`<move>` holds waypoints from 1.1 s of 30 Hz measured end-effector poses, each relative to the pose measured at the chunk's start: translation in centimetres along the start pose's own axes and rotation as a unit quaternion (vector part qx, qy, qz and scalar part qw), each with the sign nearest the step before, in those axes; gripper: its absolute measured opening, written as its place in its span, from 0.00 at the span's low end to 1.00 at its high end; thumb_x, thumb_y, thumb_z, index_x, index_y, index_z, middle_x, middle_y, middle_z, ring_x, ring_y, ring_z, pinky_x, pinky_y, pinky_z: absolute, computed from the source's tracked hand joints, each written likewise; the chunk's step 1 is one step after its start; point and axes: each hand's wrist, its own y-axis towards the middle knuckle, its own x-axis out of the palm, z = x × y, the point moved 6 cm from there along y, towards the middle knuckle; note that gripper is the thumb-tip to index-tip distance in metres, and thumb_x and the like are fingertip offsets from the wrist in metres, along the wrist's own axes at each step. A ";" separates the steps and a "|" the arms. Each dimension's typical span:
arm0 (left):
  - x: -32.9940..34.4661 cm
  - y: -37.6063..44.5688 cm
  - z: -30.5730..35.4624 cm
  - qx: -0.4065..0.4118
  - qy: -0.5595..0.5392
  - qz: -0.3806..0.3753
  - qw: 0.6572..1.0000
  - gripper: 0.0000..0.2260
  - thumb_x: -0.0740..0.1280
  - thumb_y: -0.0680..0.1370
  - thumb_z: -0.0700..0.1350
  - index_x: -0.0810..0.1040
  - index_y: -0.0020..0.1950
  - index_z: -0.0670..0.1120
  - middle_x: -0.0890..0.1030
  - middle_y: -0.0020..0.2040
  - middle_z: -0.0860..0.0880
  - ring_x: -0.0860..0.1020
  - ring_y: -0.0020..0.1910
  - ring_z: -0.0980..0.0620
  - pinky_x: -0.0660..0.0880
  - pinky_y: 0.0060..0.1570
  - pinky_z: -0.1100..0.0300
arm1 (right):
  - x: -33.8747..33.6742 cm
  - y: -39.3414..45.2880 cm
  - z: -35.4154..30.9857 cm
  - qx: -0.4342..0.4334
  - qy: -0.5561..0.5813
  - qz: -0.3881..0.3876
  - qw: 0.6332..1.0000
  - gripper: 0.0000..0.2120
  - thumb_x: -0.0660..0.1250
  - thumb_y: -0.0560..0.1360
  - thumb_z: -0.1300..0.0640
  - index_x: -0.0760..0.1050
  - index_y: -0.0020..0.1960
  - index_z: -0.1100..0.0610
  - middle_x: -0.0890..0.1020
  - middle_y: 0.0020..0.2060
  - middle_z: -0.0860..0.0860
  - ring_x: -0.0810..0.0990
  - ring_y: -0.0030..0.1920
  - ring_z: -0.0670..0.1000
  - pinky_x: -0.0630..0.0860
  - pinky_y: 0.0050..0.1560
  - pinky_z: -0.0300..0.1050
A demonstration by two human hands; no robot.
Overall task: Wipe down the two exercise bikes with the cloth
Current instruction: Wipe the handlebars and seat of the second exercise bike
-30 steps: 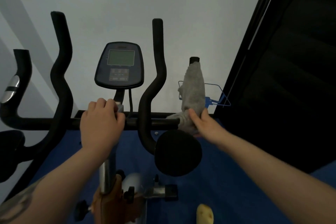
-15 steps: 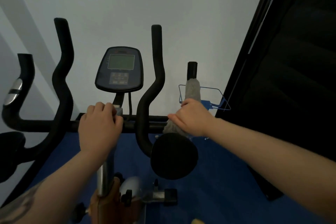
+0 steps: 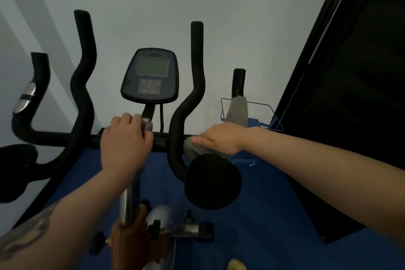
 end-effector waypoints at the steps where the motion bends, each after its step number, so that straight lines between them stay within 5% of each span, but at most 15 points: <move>1: -0.1 -0.2 0.0 0.000 0.000 0.003 1.000 0.05 0.66 0.74 0.44 0.75 0.44 0.42 0.74 0.41 0.44 0.71 0.43 0.44 0.63 0.39 0.53 | 0.3 -0.3 0.0 0.000 0.027 -0.001 1.000 0.20 0.43 0.82 0.39 0.68 0.46 0.48 0.70 0.37 0.44 0.71 0.40 0.46 0.65 0.48 0.45; 7: 0.0 -0.1 -0.1 0.000 -0.005 0.016 1.000 0.05 0.66 0.74 0.44 0.75 0.43 0.43 0.74 0.40 0.45 0.71 0.42 0.45 0.62 0.38 0.55 | 0.9 -0.7 0.4 -0.024 0.020 -0.037 0.999 0.15 0.48 0.82 0.38 0.64 0.49 0.49 0.71 0.37 0.44 0.71 0.37 0.43 0.66 0.46 0.46; 12: -0.1 -0.2 -0.5 -0.024 -0.033 0.015 0.999 0.05 0.67 0.74 0.45 0.77 0.44 0.44 0.76 0.41 0.46 0.73 0.43 0.46 0.66 0.41 0.53 | 0.7 1.6 -1.9 -0.059 0.076 -0.012 0.995 0.21 0.47 0.82 0.41 0.70 0.56 0.56 0.78 0.48 0.51 0.76 0.47 0.51 0.71 0.54 0.48; 17: -1.2 -0.9 -1.1 -0.066 -0.118 0.069 0.988 0.05 0.65 0.75 0.38 0.80 0.43 0.43 0.80 0.40 0.47 0.76 0.39 0.47 0.69 0.44 0.53 | 0.4 -0.5 0.9 -0.087 -0.080 -0.051 0.992 0.18 0.47 0.80 0.36 0.64 0.52 0.48 0.73 0.35 0.46 0.71 0.34 0.44 0.68 0.42 0.46; 20: -1.7 -1.2 -1.3 -0.099 -0.143 0.094 0.980 0.05 0.65 0.74 0.35 0.80 0.45 0.42 0.79 0.40 0.47 0.76 0.40 0.47 0.72 0.43 0.52 | 0.1 -0.2 0.6 -0.101 -0.130 0.011 0.986 0.21 0.43 0.80 0.35 0.64 0.50 0.49 0.73 0.34 0.46 0.73 0.34 0.47 0.73 0.43 0.50; 26: -2.2 -1.4 -1.4 -0.155 -0.126 0.111 0.974 0.05 0.65 0.73 0.34 0.79 0.44 0.42 0.79 0.40 0.46 0.76 0.40 0.46 0.72 0.43 0.50 | -0.7 1.5 -0.3 -0.079 0.057 0.151 0.984 0.18 0.50 0.82 0.44 0.76 0.57 0.48 0.81 0.48 0.50 0.80 0.49 0.52 0.75 0.52 0.51; 30: -1.9 -1.7 -2.2 -0.222 -0.143 0.125 0.956 0.06 0.63 0.75 0.37 0.79 0.44 0.44 0.79 0.39 0.49 0.75 0.39 0.49 0.72 0.42 0.52 | -5.0 -0.4 1.8 0.022 0.372 0.375 0.849 0.20 0.52 0.81 0.42 0.76 0.40 0.50 0.79 0.34 0.45 0.78 0.37 0.39 0.68 0.35 0.29; 33: -1.8 -2.0 -2.7 -0.257 -0.184 0.139 0.939 0.07 0.62 0.74 0.37 0.79 0.44 0.45 0.78 0.38 0.51 0.76 0.38 0.51 0.72 0.40 0.54 | -6.5 -0.4 -1.7 -0.049 0.429 0.364 0.826 0.20 0.52 0.81 0.40 0.77 0.40 0.47 0.79 0.32 0.45 0.77 0.36 0.38 0.71 0.37 0.28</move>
